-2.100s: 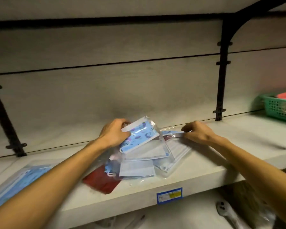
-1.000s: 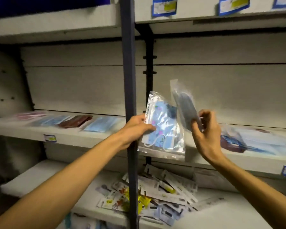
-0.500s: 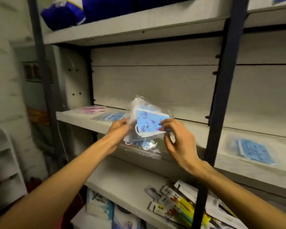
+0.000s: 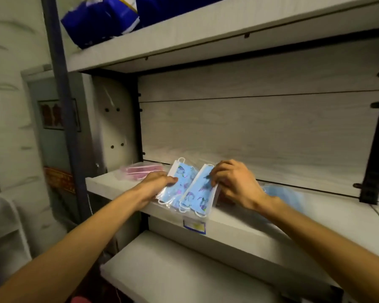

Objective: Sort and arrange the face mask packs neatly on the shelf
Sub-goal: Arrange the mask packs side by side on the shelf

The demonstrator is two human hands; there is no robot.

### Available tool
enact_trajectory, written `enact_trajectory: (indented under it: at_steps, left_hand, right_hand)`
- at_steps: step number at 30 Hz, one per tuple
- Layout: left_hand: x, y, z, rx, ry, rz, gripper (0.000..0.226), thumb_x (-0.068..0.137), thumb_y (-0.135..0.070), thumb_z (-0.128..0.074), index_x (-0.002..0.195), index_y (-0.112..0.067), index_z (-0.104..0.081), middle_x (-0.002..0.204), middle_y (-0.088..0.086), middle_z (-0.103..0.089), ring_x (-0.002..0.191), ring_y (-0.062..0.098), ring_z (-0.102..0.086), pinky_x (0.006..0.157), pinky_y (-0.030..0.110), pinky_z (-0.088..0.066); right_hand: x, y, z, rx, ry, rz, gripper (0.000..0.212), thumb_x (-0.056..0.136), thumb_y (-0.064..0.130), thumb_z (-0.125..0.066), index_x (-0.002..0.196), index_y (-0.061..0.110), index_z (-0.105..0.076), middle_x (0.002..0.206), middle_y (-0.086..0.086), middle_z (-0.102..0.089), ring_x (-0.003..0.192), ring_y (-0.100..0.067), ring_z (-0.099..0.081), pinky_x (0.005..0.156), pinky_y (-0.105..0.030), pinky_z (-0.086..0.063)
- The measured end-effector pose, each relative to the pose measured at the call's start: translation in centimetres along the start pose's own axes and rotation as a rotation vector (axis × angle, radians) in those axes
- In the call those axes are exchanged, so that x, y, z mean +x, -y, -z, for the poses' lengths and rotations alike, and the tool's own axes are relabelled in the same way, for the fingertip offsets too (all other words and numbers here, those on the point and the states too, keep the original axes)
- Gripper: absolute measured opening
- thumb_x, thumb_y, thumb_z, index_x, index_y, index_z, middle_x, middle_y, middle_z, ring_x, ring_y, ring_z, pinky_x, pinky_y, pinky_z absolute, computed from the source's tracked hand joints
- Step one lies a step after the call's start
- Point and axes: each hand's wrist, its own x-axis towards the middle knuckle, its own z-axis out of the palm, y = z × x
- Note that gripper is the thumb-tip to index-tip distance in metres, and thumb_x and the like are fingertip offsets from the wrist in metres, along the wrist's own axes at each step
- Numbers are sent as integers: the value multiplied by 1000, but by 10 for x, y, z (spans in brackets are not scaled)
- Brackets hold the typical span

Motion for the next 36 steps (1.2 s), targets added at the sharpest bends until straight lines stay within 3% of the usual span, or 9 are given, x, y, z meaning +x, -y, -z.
enact_trajectory:
  at_steps: [4,7,10,13,15,18,23,28,36]
  left_hand:
    - [38,11,13,60,28,-19,52,84,-1,-77,132,-4,-56,116,16,-73,103,31,-72,95,46,-58]
    - [67,20,25,132,-3,-81,54,84,6,-71,134,-3,-53,120,17,-70,104,28,-69,95,42,-57]
    - [93,30,35,237,27,-133,55,88,3,-59,141,-9,-45,126,12,-64,112,30,-64,95,42,-55]
    - [111,39,42,367,132,-197,64,92,-2,-52,151,-15,-33,132,4,-56,112,19,-55,88,24,-44]
    - [123,44,46,446,195,-252,63,93,-5,-53,153,-16,-34,142,2,-54,117,16,-52,93,22,-41]
    - [136,48,50,563,237,-289,60,97,-14,-55,154,-14,-38,156,9,-44,140,23,-45,111,29,-39]
    - [134,41,51,705,206,-415,63,102,-28,-53,158,-12,-28,167,9,-22,152,25,-26,118,29,-24]
    - [111,23,26,746,184,-588,52,102,-39,-54,148,-15,-46,153,5,-46,137,25,-46,110,34,-38]
    - [18,1,-62,843,140,-851,55,103,-56,-37,147,-24,-45,154,2,-44,137,25,-44,114,40,-32]
  right_hand:
    - [35,-8,-36,6,79,-78,24,75,12,-62,87,24,-78,111,8,-72,114,-23,-56,94,-42,-45]
    - [58,-16,-61,-47,139,-138,25,79,13,-65,94,29,-77,117,13,-69,120,-18,-52,98,-39,-43]
    - [78,-20,-85,-129,190,-214,30,80,17,-63,104,33,-72,123,16,-65,125,-14,-48,105,-35,-34]
    - [92,-23,-104,-139,304,-327,41,80,11,-62,116,32,-69,127,10,-65,122,-18,-54,104,-35,-38]
    - [97,-27,-112,-46,429,-447,49,81,7,-61,124,30,-67,130,6,-65,119,-20,-59,98,-30,-44]
    - [100,-32,-113,-20,540,-543,51,85,6,-58,131,28,-63,135,3,-64,124,-23,-58,101,-27,-43]
    - [92,-24,-96,-53,425,-627,64,86,2,-50,146,25,-50,151,-3,-49,137,-25,-44,110,-30,-35]
    - [56,-9,-64,-188,360,-621,53,102,31,-49,152,19,-38,154,-6,-41,143,-25,-34,115,-38,-32]
    - [-46,31,29,-352,296,-695,65,102,58,-32,158,23,-27,162,-4,-30,153,-25,-13,121,-41,-16]
